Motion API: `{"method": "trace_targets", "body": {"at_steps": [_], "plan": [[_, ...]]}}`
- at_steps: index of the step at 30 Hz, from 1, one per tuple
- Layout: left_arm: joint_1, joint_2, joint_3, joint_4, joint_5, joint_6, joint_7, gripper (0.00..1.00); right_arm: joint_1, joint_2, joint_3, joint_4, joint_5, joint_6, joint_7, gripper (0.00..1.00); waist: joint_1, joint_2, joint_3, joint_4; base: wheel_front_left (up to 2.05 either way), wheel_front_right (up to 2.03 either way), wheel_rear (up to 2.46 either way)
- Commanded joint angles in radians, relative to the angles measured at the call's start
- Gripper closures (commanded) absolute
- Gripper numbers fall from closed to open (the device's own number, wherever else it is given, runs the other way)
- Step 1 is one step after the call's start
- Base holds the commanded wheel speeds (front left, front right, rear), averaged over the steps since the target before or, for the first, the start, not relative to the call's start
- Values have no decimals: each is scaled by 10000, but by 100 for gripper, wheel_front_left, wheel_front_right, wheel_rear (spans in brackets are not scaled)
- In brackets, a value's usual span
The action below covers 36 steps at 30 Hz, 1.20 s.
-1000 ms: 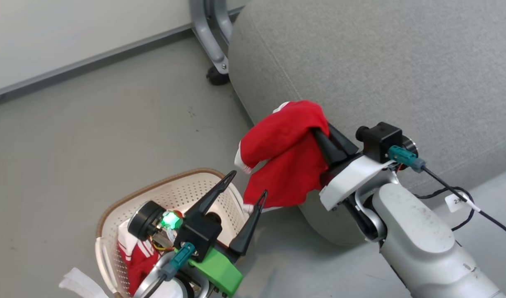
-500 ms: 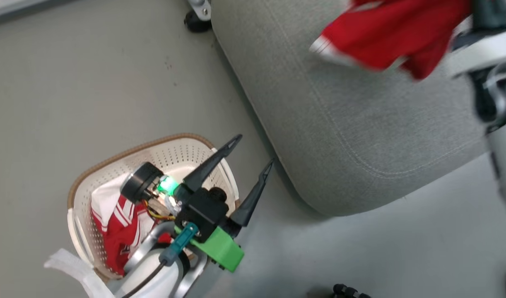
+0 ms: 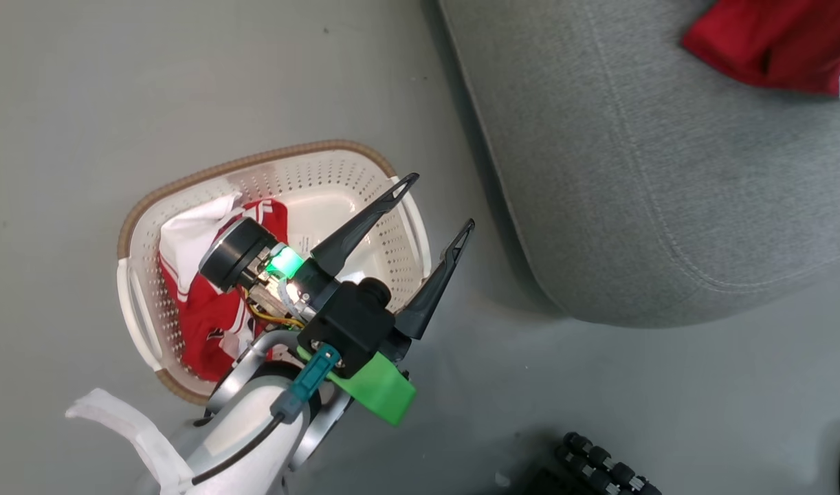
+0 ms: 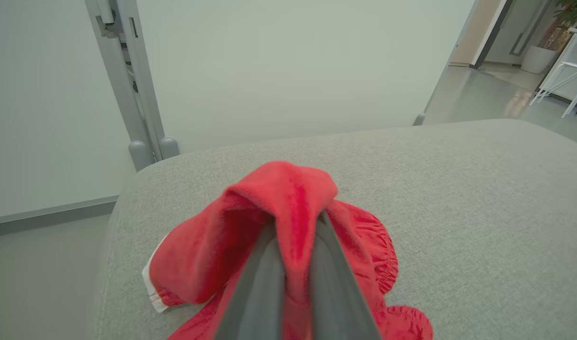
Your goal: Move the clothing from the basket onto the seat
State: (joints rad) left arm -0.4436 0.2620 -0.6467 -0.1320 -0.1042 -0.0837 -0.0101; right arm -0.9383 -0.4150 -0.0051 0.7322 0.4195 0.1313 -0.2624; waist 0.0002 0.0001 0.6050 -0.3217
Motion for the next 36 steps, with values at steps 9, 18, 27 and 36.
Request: {"method": "trace_targets", "body": {"at_steps": [9, 18, 27, 36], "plan": [[-282, 108, -39, 99, -9, -11, -39, 0, 1054, 626, -695, 254, 140, -10, -34, 52, -2, -1, 503, 185, 0, 0, 0], [72, 66, 2, 270, -275, 168, -310, 0, 2455, 1021, -1341, -384, -246, -10, -35, 0, -2, -1, -318, 136, 0, 0, 0], [592, -204, 251, 714, -672, 637, -1018, 0, 4370, 1790, -2181, -2107, -970, -10, -35, 0, -2, -1, -1491, 428, 0, 0, 0], [1289, -477, 857, 1234, -1163, 1412, -1913, 0, 5947, 3056, -2041, -4285, -2158, -10, -37, 0, -2, -1, -2431, 1015, 0, 0, 0]]}}
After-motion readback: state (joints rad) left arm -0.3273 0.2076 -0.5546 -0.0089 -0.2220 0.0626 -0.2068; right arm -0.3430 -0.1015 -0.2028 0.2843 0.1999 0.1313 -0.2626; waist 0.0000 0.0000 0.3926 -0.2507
